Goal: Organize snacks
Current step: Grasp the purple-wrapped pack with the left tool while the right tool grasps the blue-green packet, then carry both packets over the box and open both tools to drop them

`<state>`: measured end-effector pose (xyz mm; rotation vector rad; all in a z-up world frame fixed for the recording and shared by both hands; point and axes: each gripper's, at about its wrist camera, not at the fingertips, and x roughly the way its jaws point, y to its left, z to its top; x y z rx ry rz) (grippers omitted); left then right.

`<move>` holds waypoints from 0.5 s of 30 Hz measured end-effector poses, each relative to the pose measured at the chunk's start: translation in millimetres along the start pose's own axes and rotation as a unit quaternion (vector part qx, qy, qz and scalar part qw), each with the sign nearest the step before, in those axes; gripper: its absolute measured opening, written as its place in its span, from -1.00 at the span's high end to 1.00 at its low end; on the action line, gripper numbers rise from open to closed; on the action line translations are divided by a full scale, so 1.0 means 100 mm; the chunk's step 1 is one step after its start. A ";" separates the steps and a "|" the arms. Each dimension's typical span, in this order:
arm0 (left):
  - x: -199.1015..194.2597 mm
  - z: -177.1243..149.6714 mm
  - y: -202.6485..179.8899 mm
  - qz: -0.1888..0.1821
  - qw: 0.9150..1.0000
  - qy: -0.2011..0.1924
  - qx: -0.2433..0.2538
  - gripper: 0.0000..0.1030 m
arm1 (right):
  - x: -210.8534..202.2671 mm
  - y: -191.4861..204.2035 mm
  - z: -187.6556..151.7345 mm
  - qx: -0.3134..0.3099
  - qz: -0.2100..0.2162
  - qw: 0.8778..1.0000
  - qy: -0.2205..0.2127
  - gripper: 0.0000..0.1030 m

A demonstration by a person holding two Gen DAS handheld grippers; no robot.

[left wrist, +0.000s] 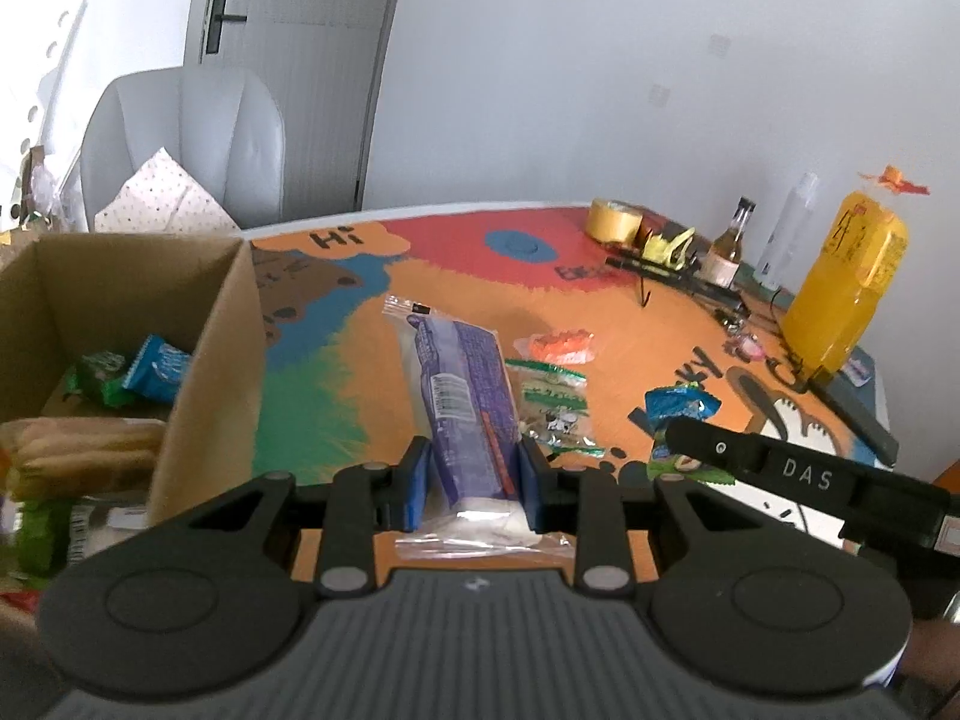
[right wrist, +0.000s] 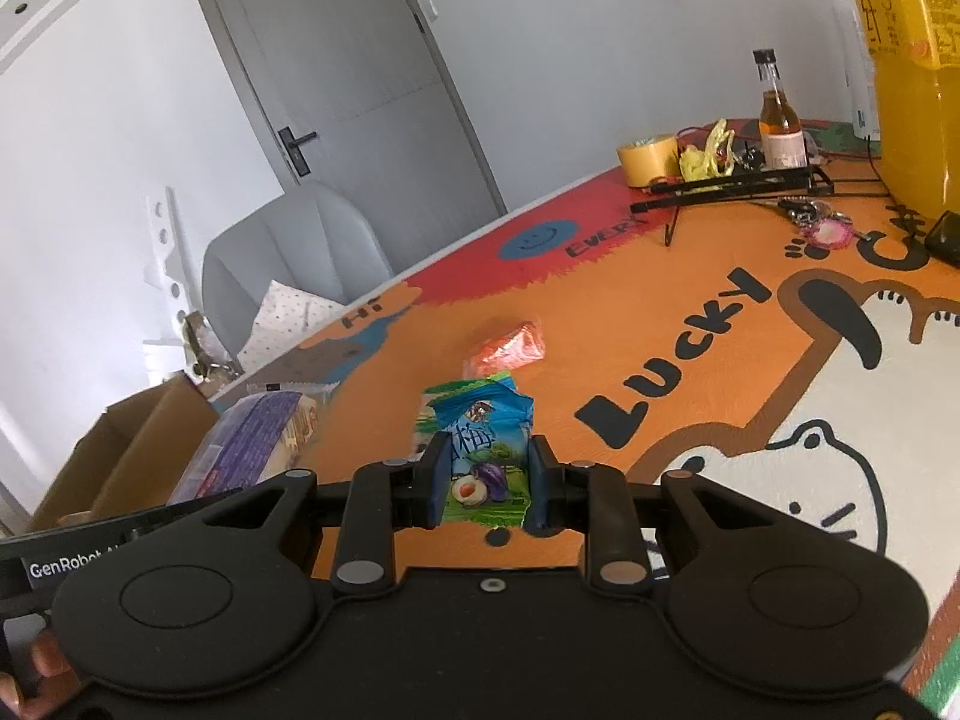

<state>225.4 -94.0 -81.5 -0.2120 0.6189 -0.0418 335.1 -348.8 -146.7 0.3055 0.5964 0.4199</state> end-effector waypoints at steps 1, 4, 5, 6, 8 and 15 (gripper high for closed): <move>-0.04 0.01 0.01 -0.001 1.000 -0.003 0.000 0.43 | -0.02 0.02 0.01 -0.001 0.002 1.000 -0.002 0.52; -0.17 0.01 0.03 -0.001 1.000 -0.014 -0.001 0.43 | -0.11 0.10 0.01 -0.006 0.006 1.000 -0.008 0.52; -0.21 0.01 0.04 -0.001 1.000 -0.017 -0.001 0.43 | -0.13 0.13 0.01 -0.008 0.008 1.000 -0.010 0.52; -0.26 0.02 0.05 -0.001 1.000 -0.020 -0.002 0.43 | -0.15 0.16 0.02 -0.010 0.011 1.000 -0.011 0.52; -0.34 0.03 0.07 -0.001 1.000 -0.026 -0.004 0.43 | -0.20 0.21 0.01 -0.013 0.014 1.000 -0.014 0.52; -0.59 0.05 0.16 0.002 0.999 -0.049 -0.011 0.43 | -0.32 0.44 -0.01 -0.030 0.027 0.999 -0.022 0.52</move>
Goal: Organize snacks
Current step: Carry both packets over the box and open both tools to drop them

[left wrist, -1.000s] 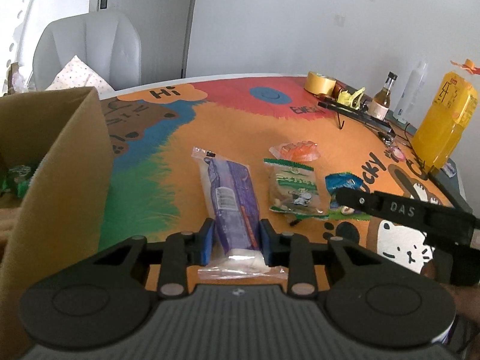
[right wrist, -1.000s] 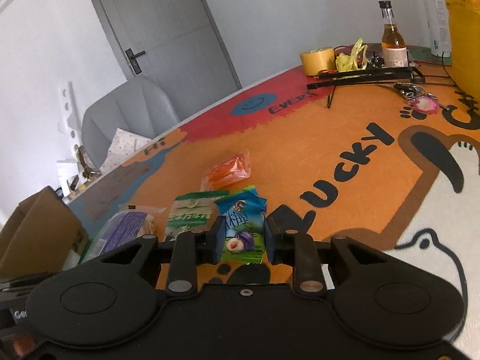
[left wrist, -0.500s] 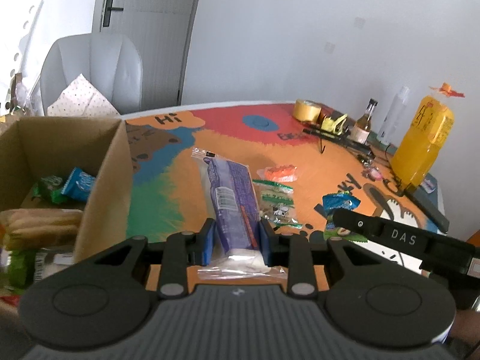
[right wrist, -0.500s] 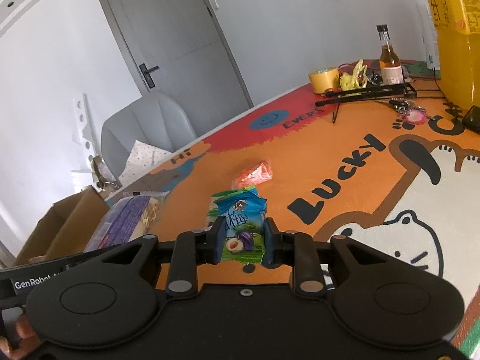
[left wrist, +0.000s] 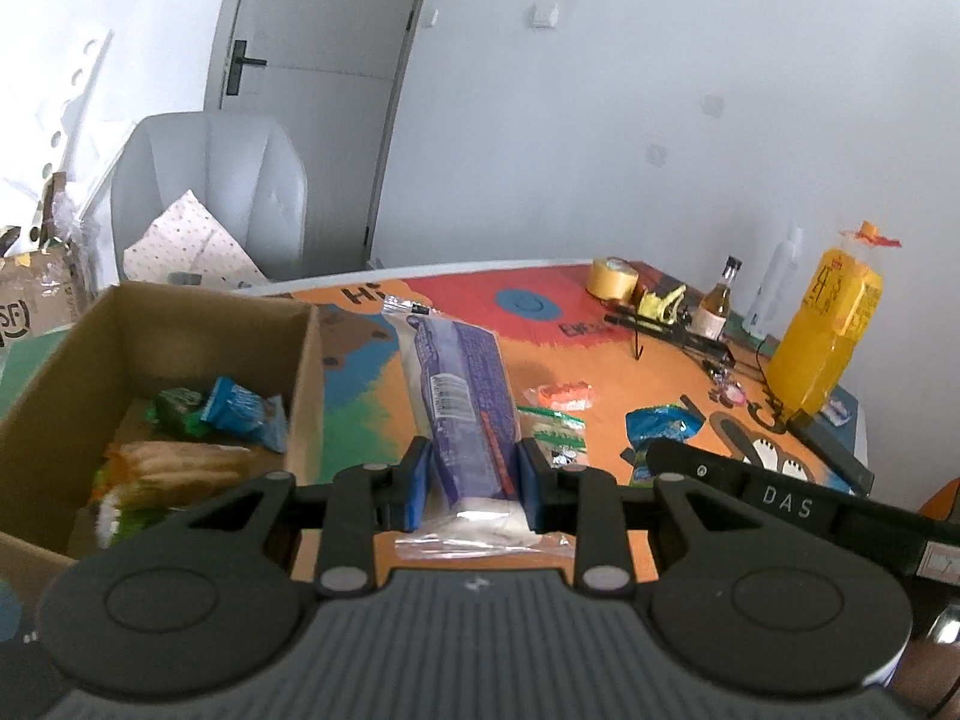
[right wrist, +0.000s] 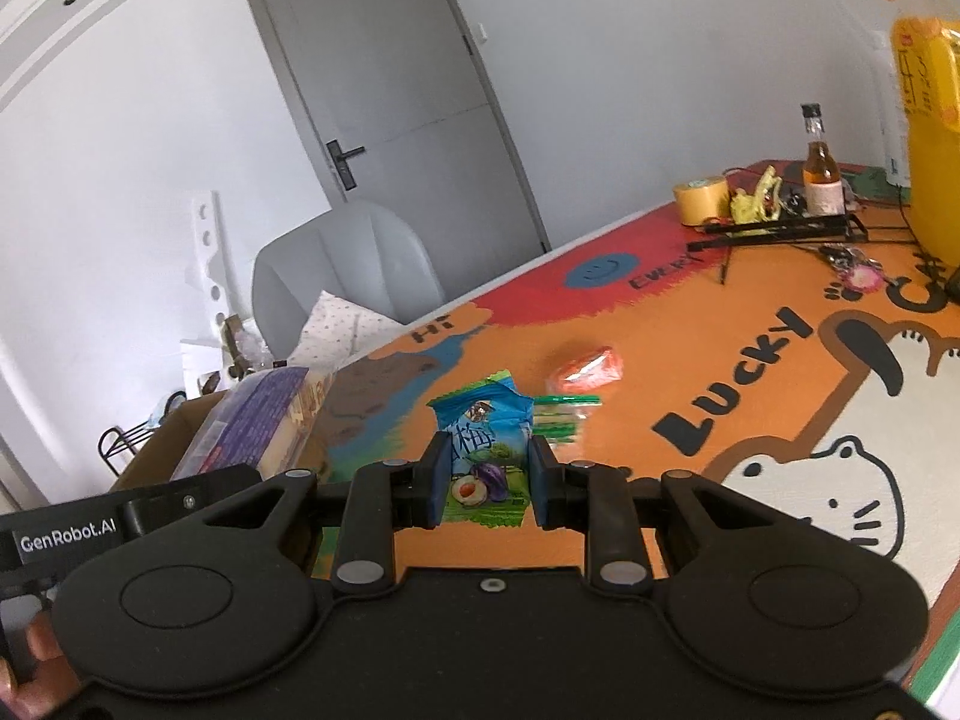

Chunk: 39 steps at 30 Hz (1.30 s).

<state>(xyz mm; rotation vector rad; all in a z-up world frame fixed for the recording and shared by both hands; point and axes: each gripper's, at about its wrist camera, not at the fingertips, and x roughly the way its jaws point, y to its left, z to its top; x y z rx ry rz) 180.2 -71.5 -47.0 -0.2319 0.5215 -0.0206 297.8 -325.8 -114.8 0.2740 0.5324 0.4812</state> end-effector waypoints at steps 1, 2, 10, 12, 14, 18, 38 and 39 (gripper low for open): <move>-0.03 0.01 0.01 0.001 1.000 -0.003 -0.001 0.43 | -0.01 0.03 0.00 -0.002 0.001 1.000 -0.001 0.52; -0.07 0.01 0.04 0.001 1.000 -0.006 -0.002 0.43 | -0.02 0.06 0.01 -0.004 0.003 1.000 -0.002 0.52; -0.30 0.05 0.21 0.010 1.000 -0.026 -0.012 0.43 | -0.08 0.29 0.00 -0.017 0.017 1.000 -0.008 0.52; -0.34 0.06 0.26 0.014 0.999 -0.029 -0.014 0.43 | -0.08 0.34 0.00 -0.018 0.020 1.000 -0.008 0.52; -0.38 0.07 0.31 0.017 0.999 -0.033 -0.017 0.43 | -0.08 0.39 0.00 -0.020 0.023 1.000 -0.008 0.52; -0.46 0.09 0.42 0.024 0.999 -0.040 -0.023 0.43 | -0.07 0.52 0.00 -0.027 0.031 0.999 -0.008 0.52; -0.67 0.17 1.18 0.072 0.994 -0.054 -0.067 0.43 | 0.23 1.25 -0.02 -0.072 0.079 0.994 0.011 0.52; -0.66 0.18 1.21 0.072 0.994 -0.052 -0.070 0.43 | 0.25 1.28 -0.03 -0.074 0.081 0.994 0.012 0.52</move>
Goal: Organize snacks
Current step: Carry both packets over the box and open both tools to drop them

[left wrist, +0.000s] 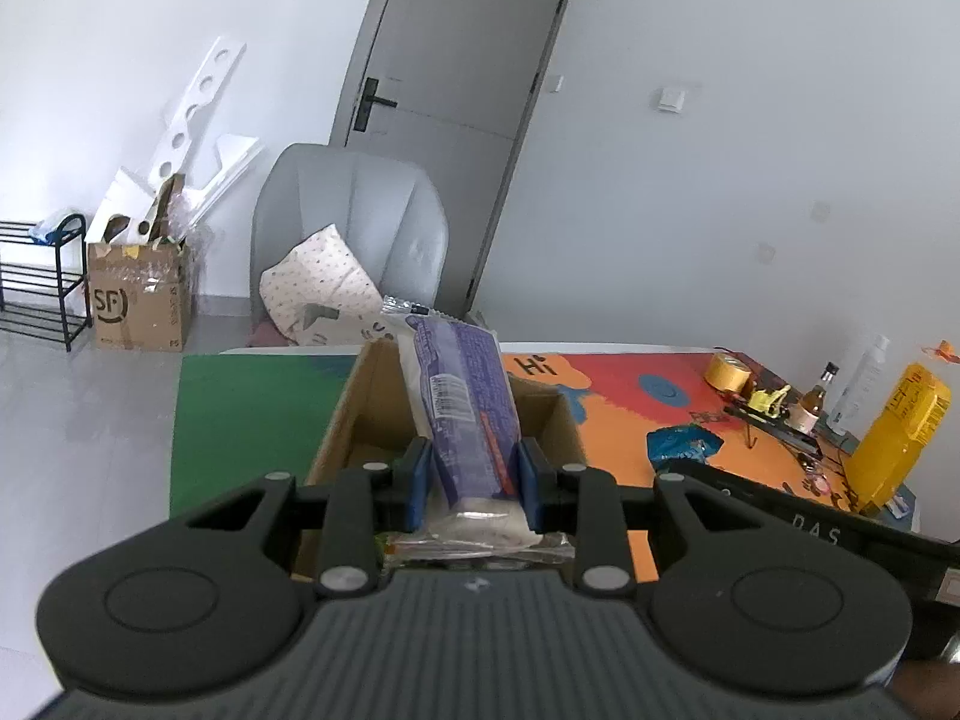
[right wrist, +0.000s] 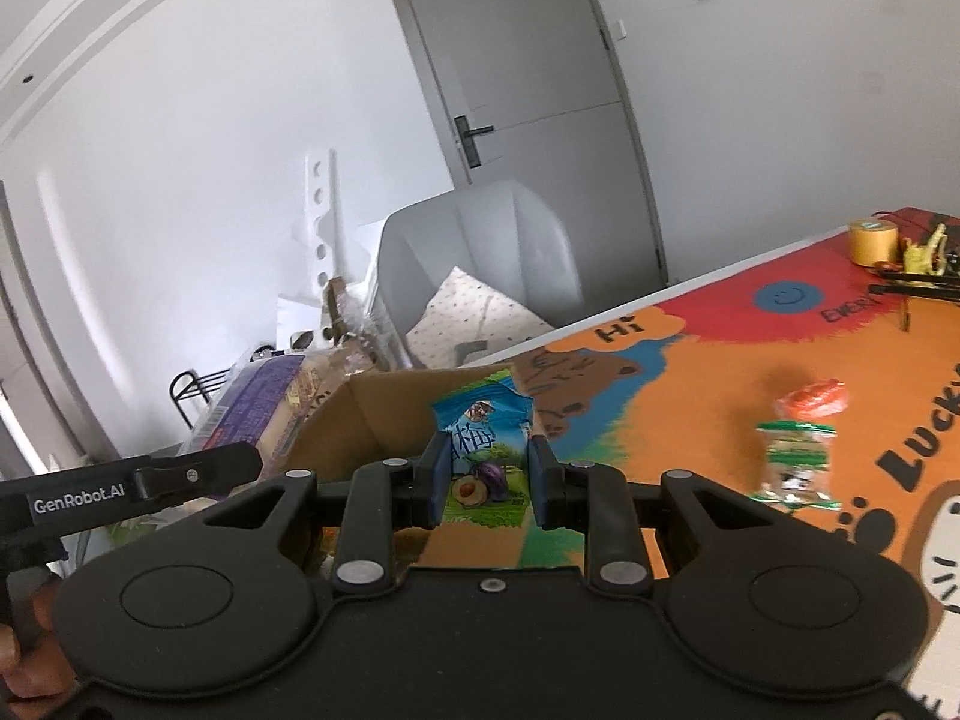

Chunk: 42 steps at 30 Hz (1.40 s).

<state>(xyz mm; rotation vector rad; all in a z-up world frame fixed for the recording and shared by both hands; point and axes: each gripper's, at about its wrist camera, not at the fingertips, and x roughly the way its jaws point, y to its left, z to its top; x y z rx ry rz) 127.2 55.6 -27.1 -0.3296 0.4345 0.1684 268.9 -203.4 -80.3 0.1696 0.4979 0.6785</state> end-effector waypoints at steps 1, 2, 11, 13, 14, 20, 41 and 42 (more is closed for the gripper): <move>0.02 0.00 0.03 0.000 1.000 0.002 -0.002 0.43 | 0.02 0.03 0.01 -0.002 0.001 1.000 0.001 0.52; 0.04 0.01 0.05 0.000 1.000 0.003 -0.003 0.43 | 0.05 0.06 0.01 -0.004 0.002 1.000 0.002 0.52; 0.27 0.06 0.21 -0.002 1.000 0.017 -0.015 0.41 | 0.28 0.19 0.07 -0.011 0.005 1.000 0.012 0.52; 0.29 0.07 0.23 0.008 1.000 0.008 -0.018 0.36 | 0.32 0.20 0.08 -0.011 0.005 1.000 0.012 0.52; 0.29 0.08 0.25 0.010 1.000 0.006 -0.020 0.35 | 0.35 0.20 0.08 -0.011 0.005 1.000 0.013 0.52; 0.27 0.09 0.33 0.014 1.000 0.005 -0.026 0.29 | 0.47 0.22 0.10 -0.011 0.008 1.000 0.020 0.52; 0.21 0.01 0.06 0.018 1.000 0.001 -0.012 -0.83 | 0.19 -0.08 0.06 0.030 -0.021 0.999 0.017 -0.03; 0.23 -0.01 0.03 0.015 1.000 0.003 -0.010 -0.84 | 0.16 -0.12 0.05 0.033 -0.026 0.999 0.016 -0.07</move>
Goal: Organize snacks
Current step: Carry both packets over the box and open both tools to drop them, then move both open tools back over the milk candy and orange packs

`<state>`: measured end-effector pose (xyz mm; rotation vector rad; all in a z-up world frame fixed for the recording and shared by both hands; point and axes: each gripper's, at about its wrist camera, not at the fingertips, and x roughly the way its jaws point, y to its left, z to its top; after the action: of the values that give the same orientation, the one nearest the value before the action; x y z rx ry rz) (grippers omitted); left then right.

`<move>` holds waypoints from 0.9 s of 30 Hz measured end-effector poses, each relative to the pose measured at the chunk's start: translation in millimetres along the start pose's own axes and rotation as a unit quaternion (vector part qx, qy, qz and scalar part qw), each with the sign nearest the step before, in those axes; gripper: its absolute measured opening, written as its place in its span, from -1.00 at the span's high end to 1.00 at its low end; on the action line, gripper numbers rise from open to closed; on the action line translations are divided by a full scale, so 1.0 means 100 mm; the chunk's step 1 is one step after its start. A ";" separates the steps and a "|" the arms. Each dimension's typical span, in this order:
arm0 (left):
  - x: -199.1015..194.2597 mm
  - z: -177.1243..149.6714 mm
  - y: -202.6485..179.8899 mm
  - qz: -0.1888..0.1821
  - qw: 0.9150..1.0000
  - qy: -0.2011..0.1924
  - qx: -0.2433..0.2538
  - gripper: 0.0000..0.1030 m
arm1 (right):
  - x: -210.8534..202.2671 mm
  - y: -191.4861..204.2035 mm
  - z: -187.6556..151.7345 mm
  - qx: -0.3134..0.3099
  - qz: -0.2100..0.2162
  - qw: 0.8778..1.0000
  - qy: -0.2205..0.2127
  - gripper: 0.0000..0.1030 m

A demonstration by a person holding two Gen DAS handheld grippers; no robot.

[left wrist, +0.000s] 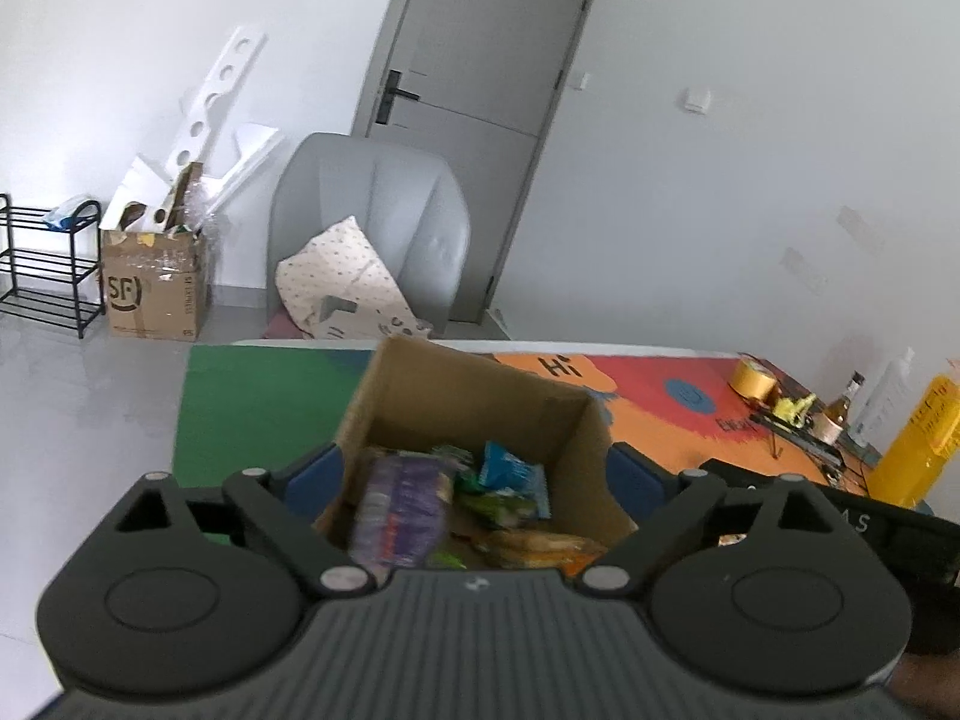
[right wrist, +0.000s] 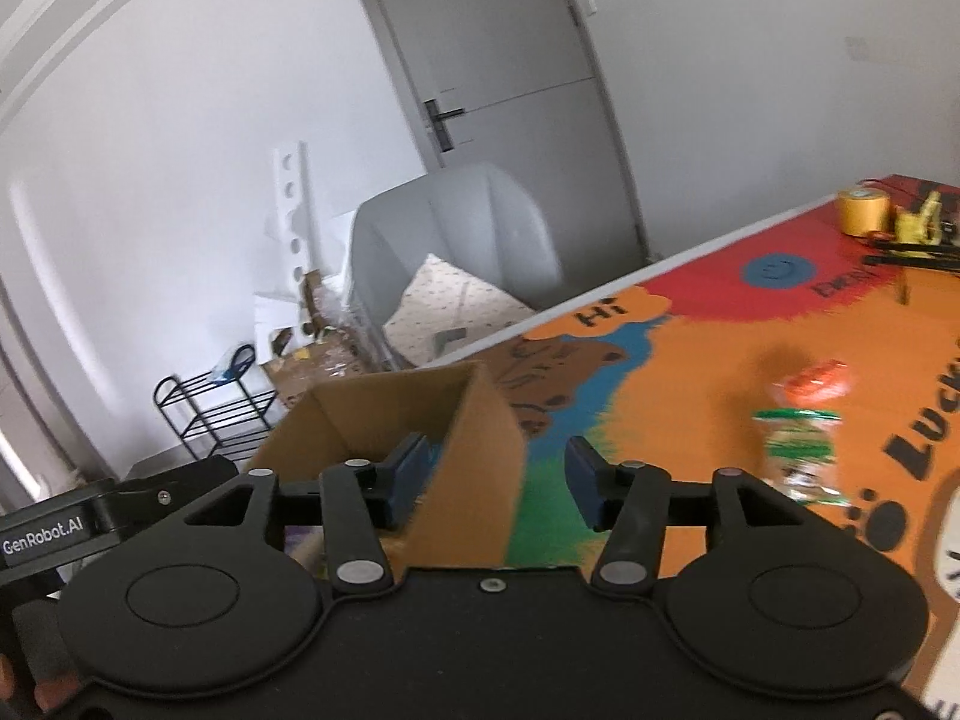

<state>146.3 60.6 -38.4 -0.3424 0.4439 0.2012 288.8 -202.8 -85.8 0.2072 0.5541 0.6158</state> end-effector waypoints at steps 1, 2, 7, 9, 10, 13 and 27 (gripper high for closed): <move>0.01 -0.01 -0.04 -0.002 1.000 0.003 0.002 -0.84 | -0.02 -0.03 0.00 0.002 -0.004 1.000 -0.001 -0.09; 0.01 -0.03 -0.07 -0.004 1.000 0.005 0.004 -0.85 | -0.05 -0.07 0.00 0.004 -0.008 1.000 -0.002 -0.14; 0.04 -0.08 -0.24 -0.013 1.000 0.013 0.016 -0.86 | -0.18 -0.27 -0.03 0.016 -0.026 1.000 -0.007 -0.38; 0.05 -0.10 -0.31 -0.016 1.000 0.015 0.020 -0.87 | -0.23 -0.34 -0.03 0.020 -0.031 0.999 -0.009 -0.50; 0.05 -0.10 -0.34 -0.018 0.999 0.016 0.022 -0.87 | -0.25 -0.37 -0.03 0.022 -0.034 0.999 -0.010 -0.53; 0.05 -0.12 -0.44 -0.023 0.999 0.017 0.029 -0.88 | -0.32 -0.47 -0.04 0.026 -0.039 0.999 -0.012 -0.56; 0.12 -0.18 -0.84 -0.050 0.997 0.026 0.049 -0.88 | -0.56 -0.92 -0.05 0.060 -0.068 0.996 -0.024 -0.59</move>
<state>172.1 -21.7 -35.2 -0.2723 0.4842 0.0730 293.5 -309.7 -97.6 0.2943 0.5542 0.4447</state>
